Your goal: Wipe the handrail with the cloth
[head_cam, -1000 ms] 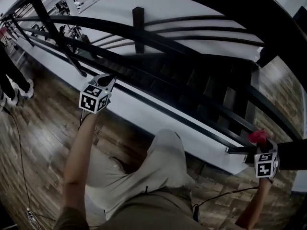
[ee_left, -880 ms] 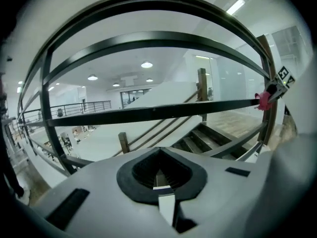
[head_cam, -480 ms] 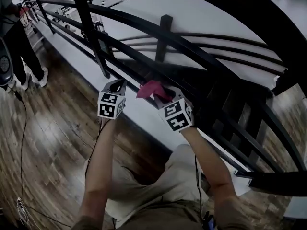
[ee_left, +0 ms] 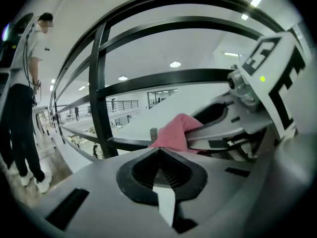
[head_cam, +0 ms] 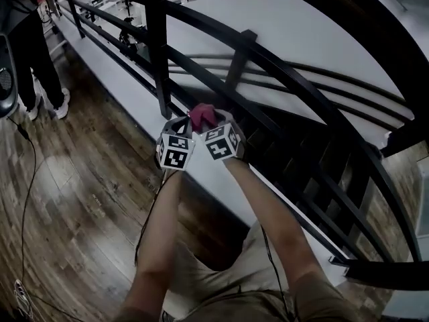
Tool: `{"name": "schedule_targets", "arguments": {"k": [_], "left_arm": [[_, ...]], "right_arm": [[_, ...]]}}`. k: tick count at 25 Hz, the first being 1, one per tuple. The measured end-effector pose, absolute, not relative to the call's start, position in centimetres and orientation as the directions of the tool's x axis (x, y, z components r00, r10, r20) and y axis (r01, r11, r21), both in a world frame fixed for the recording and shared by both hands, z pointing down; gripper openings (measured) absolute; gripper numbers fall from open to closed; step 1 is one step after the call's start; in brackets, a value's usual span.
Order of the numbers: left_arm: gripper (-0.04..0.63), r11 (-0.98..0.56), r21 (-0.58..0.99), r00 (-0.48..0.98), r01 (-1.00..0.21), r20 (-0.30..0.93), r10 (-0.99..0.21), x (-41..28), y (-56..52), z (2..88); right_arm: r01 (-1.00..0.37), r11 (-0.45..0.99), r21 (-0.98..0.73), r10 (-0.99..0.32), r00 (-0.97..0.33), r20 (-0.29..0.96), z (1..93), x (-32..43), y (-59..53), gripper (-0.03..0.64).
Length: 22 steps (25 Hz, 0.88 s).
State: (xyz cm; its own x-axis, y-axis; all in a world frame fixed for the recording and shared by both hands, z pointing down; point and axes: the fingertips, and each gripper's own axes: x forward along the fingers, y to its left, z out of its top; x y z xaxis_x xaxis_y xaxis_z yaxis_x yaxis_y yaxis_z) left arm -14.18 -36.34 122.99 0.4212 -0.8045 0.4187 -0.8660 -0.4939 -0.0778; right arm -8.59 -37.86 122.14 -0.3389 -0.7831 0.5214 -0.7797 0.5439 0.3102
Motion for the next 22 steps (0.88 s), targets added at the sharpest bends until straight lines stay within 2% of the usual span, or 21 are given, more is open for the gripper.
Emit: {"name": "schedule_targets", "arguments": {"k": [3,7,10,13,18,22], "left_arm": [[0.017,-0.457,-0.171,0.35,-0.873,0.436,-0.829,-18.6,-38.3,124.1],[0.017,-0.401,-0.092,0.325,-0.911,0.437,-0.839,-20.7,-39.7,125.0],[0.017,-0.403,-0.162,0.296,-0.901,0.449,-0.843,-21.4,-40.5,125.6],[0.017,-0.401,-0.234,0.25,-0.885,0.488,-0.836,-23.7,-39.6,127.6],[0.017,-0.424,-0.16,0.3,-0.892,0.492,-0.817,-23.2,-39.0,127.8],[0.017,-0.426,-0.13,0.316,-0.895,0.489,-0.813,-22.6,-39.1,127.3]], "right_arm": [[-0.754,0.579,0.309,-0.758,-0.36,0.543,122.6,-12.7,-42.4,0.144],[-0.687,0.623,0.373,-0.738,-0.359,0.571,123.2,-18.1,-47.2,0.146],[-0.663,0.629,0.406,-0.739,-0.348,0.577,124.2,-21.2,-49.8,0.146],[-0.68,0.63,0.377,-0.719,-0.327,0.613,126.2,-21.9,-51.0,0.146],[-0.659,0.63,0.411,-0.718,-0.293,0.632,126.2,-21.6,-51.4,0.146],[-0.573,0.643,0.508,-0.72,-0.227,0.656,127.1,-20.5,-50.1,0.146]]}}
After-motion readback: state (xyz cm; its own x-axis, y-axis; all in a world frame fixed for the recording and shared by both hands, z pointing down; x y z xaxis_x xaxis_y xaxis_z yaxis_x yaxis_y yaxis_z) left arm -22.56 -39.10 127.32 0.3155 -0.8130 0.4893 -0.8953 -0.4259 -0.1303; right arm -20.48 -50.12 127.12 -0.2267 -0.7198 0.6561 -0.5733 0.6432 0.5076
